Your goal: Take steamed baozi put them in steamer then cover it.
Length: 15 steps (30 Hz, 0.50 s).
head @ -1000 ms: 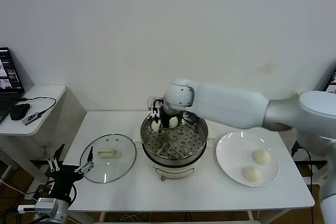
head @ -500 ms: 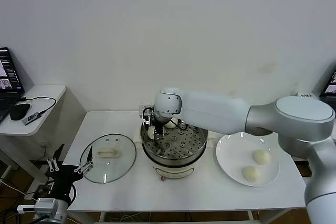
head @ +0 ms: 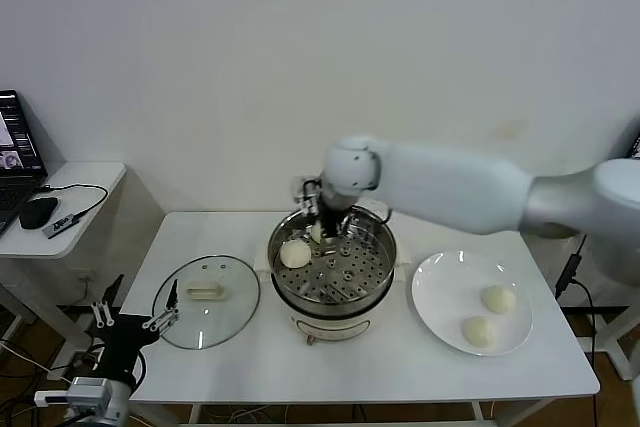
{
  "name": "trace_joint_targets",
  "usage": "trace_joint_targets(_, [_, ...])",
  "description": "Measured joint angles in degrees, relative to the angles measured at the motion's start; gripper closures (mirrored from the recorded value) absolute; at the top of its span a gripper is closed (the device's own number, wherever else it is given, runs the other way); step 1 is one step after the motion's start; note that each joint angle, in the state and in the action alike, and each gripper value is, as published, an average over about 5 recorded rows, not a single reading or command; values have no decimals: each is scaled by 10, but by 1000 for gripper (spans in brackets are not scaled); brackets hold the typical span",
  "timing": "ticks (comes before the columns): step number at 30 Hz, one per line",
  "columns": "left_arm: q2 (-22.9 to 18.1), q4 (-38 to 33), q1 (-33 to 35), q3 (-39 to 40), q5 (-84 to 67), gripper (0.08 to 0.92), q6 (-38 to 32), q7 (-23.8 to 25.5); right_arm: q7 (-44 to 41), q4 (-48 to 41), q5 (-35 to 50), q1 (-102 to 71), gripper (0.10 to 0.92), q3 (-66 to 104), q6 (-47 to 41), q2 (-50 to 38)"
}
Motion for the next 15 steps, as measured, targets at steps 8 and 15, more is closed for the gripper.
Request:
trace_joint_targets(8, [1,-5,4,6,4,177,0,0,-63,86,-48,32,203,-9,56,-150])
trace_joint_targets(15, [0,-10,11,11,11,177,0,1,-96,138,-113,11,203,-5,108,-279])
